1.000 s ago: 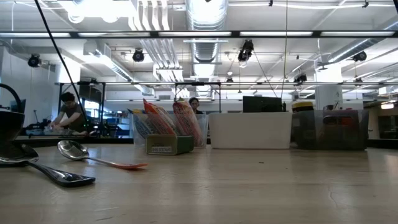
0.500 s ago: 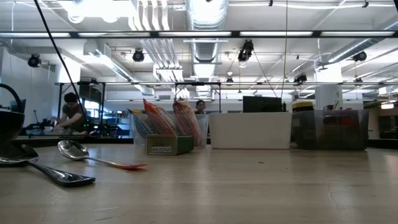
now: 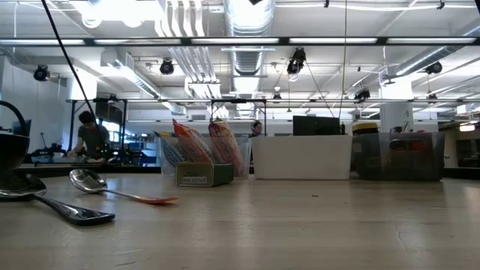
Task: Pick & Place Food Item
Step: Put the brown seasoning bottle into the black bin
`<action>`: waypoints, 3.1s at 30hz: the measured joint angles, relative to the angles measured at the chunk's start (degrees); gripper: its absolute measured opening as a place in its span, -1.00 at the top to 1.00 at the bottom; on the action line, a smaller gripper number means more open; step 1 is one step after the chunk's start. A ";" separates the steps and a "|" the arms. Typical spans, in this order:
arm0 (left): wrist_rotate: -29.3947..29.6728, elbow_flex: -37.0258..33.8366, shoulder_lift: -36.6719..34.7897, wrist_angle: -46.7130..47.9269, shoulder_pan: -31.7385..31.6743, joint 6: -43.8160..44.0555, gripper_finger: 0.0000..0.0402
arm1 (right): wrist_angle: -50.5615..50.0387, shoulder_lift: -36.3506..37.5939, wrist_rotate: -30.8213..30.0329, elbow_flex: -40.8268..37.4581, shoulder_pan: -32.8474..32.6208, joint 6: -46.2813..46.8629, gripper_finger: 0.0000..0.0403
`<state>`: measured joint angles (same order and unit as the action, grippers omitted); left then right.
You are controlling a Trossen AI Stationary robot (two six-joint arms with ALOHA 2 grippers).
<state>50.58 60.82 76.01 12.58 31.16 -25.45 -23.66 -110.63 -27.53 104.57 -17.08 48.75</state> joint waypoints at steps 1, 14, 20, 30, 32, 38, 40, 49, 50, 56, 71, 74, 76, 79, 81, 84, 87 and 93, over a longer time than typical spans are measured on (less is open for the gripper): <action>0.13 0.00 0.00 0.03 0.00 0.44 -0.47 | -0.20 0.00 0.00 -0.02 0.00 -0.34 0.14; 0.84 -0.02 -3.54 1.34 1.67 4.59 -0.89 | -2.97 0.03 0.72 0.00 0.02 -0.71 0.14; 1.38 -0.07 -5.88 2.61 2.83 8.44 -0.90 | -6.33 0.37 2.07 0.04 0.07 -1.53 0.14; 2.54 0.08 -12.01 9.63 2.82 33.02 -0.90 | -21.40 2.45 0.60 -0.15 1.03 0.44 0.14; 2.39 -0.01 -13.74 13.08 2.82 39.28 -0.90 | -26.27 3.40 0.79 -0.17 1.41 0.99 0.14; 0.81 -0.20 -19.53 21.68 2.84 52.66 -0.90 | -43.67 8.66 2.01 -0.11 3.75 5.02 0.13; 0.59 -0.42 -20.87 22.00 2.82 54.45 -0.90 | -50.32 10.24 2.51 -0.12 4.84 6.53 0.13; 0.38 -1.64 -23.50 22.18 2.86 55.71 -0.90 | -65.53 20.15 5.15 -2.11 11.46 12.30 0.13; 0.36 -1.85 -23.44 21.90 2.86 55.71 -0.90 | -65.83 21.27 5.69 -2.48 12.55 12.09 0.13; -3.05 -3.54 -23.05 22.08 2.86 55.89 -0.90 | -66.01 28.28 5.40 -6.82 20.32 11.39 0.13; -5.51 -3.85 -23.04 21.92 2.84 55.84 -0.90 | -65.10 30.73 14.09 -19.83 50.33 2.07 0.13; -5.64 -3.85 -23.04 21.97 2.84 55.82 -0.90 | -62.92 30.61 17.25 -22.35 56.14 -3.43 0.13; -5.63 -3.85 -23.04 21.97 2.84 55.82 -0.90 | -60.32 30.06 18.23 -23.86 58.32 -6.50 0.13; -5.63 -3.85 -23.04 21.97 2.84 55.39 -0.90 | -56.86 28.99 18.69 -25.71 60.04 -12.47 0.13; -5.63 -3.85 -23.04 21.97 2.84 54.55 -0.90 | -55.86 27.40 18.80 -26.33 61.20 -17.12 0.13; -5.63 -3.85 -23.03 21.99 2.84 53.39 -0.90 | -55.83 24.64 18.79 -26.63 62.20 -21.99 0.13; -5.63 -3.85 -23.02 21.99 2.84 53.37 -0.90 | -55.76 22.20 18.83 -26.66 62.31 -26.86 0.13; -5.63 -3.85 -23.03 21.99 2.84 53.83 -0.90 | -55.05 19.64 19.13 -27.00 64.27 -32.12 0.13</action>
<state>44.95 56.97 52.98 34.57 34.00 28.38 -78.71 -90.98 -8.40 77.57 47.19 16.63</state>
